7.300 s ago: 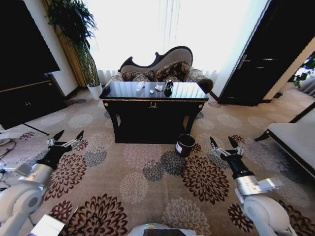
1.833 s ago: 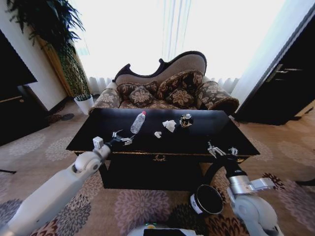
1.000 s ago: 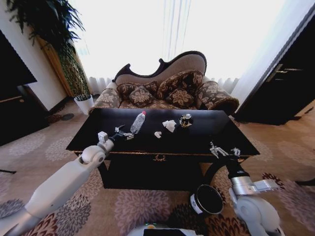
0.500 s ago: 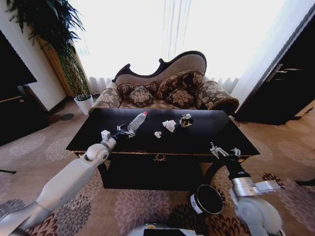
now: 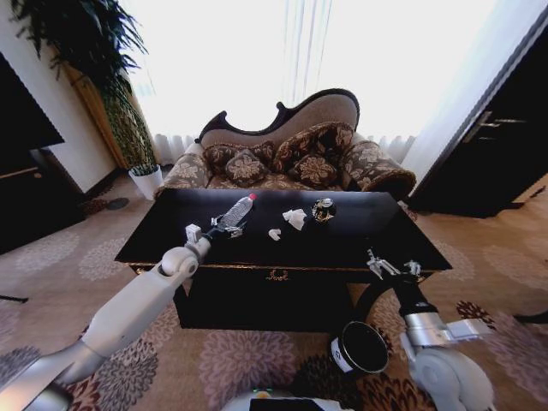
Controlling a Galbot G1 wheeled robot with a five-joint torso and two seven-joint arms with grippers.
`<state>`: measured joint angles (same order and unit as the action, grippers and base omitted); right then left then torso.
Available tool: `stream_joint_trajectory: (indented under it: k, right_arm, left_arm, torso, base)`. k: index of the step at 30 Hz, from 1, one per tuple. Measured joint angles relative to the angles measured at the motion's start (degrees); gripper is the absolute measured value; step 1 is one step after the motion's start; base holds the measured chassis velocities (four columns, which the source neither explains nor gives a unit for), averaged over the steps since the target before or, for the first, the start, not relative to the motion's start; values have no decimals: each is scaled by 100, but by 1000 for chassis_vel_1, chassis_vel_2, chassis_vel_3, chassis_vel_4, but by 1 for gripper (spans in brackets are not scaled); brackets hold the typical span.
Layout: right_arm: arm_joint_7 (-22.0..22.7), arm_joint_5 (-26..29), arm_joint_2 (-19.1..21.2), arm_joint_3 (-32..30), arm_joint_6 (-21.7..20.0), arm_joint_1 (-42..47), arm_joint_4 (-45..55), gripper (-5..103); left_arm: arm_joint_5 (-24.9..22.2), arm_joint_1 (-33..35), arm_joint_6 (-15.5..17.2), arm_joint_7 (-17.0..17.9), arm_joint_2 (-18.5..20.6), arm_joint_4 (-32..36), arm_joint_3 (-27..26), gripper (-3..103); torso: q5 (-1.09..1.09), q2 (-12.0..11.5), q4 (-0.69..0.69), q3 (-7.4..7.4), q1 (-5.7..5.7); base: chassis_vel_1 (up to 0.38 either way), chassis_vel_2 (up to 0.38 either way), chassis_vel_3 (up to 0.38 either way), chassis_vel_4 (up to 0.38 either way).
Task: Move to the front of the table and place the trash on the table into the trash bin.
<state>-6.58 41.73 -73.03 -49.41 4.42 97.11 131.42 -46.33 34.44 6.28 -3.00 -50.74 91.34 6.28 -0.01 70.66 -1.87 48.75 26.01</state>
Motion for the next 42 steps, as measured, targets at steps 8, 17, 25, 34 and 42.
stream_joint_trajectory:
  k: [8, 17, 25, 34, 42]
  right_arm:
    - [13, -34, -49, 37, 0, -15, 23, 100]
    - [21, -50, -44, 57, -2, -20, 29, 100]
    - [103, -135, -33, 71, -10, -11, 43, 100]
    - [502, -1235, -22, 73, 10, 19, 84, 100]
    - [840, -2818, -11, 54, 433, 36, 161, 100]
  left_arm:
    - [23, 70, -16, 1, 81, 78, -48, 68]
    - [5, 276, -28, 26, 217, 310, -210, 44]
    - [-176, 687, 183, 271, 555, 1131, -492, 36]
    - [-746, 1648, 465, 634, 1010, 2438, -1218, 36]
    - [-1240, 2316, 655, 870, 1229, 3346, -1737, 36]
  torso:
    - [0, 0, 1, 0, 0]
    - [-1, 0, 1, 0, 0]
    - [0, 0, 0, 0, 0]
    - [-1, 0, 1, -1, 0]
    - [1, 0, 1, -1, -1]
  base:
    - [0, 0, 0, 0]
    - [0, 0, 0, 0]
    - [0, 0, 0, 0]
    - [0, 0, 0, 0]
    - [0, 0, 0, 0]
